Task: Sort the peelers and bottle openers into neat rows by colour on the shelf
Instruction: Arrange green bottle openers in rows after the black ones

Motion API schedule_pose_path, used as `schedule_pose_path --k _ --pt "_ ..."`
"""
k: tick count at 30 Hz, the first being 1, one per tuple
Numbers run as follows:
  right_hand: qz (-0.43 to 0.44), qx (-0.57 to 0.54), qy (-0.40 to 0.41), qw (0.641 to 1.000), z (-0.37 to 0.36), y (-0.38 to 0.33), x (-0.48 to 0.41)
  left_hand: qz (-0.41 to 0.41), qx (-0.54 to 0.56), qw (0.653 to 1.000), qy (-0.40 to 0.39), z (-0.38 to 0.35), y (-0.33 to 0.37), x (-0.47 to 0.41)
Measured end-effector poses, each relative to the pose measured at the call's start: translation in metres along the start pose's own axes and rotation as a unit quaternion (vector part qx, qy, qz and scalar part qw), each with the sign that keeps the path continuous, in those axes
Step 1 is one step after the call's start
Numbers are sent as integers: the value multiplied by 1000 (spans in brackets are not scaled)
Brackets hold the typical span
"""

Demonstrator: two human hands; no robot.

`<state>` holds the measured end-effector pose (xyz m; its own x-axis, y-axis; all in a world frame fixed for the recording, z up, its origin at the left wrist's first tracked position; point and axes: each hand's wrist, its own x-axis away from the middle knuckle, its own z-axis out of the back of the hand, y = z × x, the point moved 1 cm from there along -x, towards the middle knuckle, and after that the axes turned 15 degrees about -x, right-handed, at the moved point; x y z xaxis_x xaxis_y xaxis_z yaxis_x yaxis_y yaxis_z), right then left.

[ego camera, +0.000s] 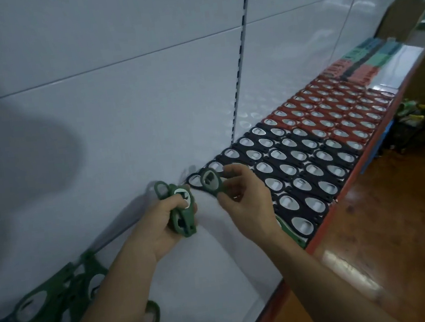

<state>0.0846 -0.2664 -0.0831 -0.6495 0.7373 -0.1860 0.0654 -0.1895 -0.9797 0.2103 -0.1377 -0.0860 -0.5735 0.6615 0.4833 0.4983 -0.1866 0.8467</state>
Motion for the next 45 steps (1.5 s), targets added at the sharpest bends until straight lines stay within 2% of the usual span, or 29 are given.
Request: schedule_pose_path --k 2,6,10,12,14,16,18,20,25,28,32,36,41,43,45 --pt "-6 28 10 1000 2 4 -9 -23 -14 999 24 7 4 -3" --pt "-2 91 -79 993 -1 5 -25 -44 -74 996 35 12 11 2" --pt "-9 78 -94 992 -5 -1 -37 -87 -118 989 37 19 15 4" --pt "-40 34 -91 994 -9 -1 -42 -128 -134 981 64 23 16 2" --pt "-69 33 -124 989 -17 3 -46 -149 -153 973 84 24 15 0" --pt "-58 92 -174 979 -28 8 -48 -157 -165 970 91 23 13 -1" --pt "-4 157 -171 973 -35 11 -46 -162 -170 967 101 22 11 -1" --pt "53 199 -140 968 -36 11 -38 -164 -167 966 105 22 11 -2" --pt "54 311 -158 936 -36 19 0 -161 -153 970 101 22 9 -6" --pt "59 329 -144 931 -40 23 -2 -151 -117 977 96 21 9 -7" --pt "33 335 -137 932 -45 19 -11 -118 -5 993 25 21 9 -8" --pt "40 352 -138 925 -46 22 -16 -103 11 995 -2 18 11 -4" --pt "66 337 -114 932 -48 25 -19 -111 -11 993 23 17 9 -5" --pt "85 248 -78 962 -47 21 -17 -128 -19 991 27 16 8 -4" --pt "46 94 -54 993 -47 14 -16 -141 -38 989 30 16 8 -4"
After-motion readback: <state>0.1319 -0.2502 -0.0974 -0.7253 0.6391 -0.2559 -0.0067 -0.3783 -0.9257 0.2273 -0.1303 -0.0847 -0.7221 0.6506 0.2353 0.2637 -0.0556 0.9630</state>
